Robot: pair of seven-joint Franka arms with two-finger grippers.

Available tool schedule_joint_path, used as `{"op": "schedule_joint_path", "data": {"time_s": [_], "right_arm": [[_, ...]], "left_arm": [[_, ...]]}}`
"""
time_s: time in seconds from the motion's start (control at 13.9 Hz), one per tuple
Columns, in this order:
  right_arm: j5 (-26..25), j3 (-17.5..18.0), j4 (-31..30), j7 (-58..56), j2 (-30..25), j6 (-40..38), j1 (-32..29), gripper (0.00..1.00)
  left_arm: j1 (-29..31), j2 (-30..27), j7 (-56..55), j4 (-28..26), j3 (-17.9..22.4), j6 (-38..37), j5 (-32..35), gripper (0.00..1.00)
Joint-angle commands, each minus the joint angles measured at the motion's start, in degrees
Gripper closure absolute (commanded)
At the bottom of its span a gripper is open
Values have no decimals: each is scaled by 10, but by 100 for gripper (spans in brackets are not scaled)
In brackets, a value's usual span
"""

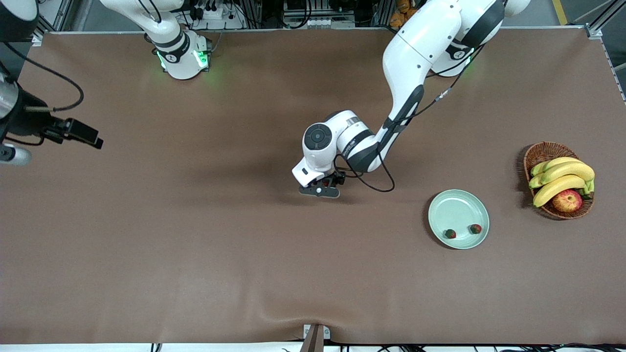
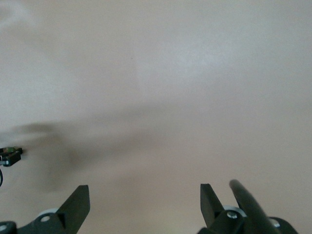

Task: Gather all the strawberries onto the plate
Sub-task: 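Grasp the third strawberry with the left gripper while the right gripper withdraws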

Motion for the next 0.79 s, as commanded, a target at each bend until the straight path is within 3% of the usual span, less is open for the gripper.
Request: {"op": "schedule_joint_path", "data": {"time_s": [0.0,0.43,0.72], "right_arm": [[-10,9,-38,-11,-32,5,-13,0],[-9,9,0,-10,-14,-5,-27,0],[-5,9,-1,-8,-12,-5,-25,0]], "left_arm": [[1,-6,-3,-1,1,-20,-9,100],[3,-15,-10,-1,1,-32,-21,100],[42,-70,-39,2,-2,-63,-39,100]]}}
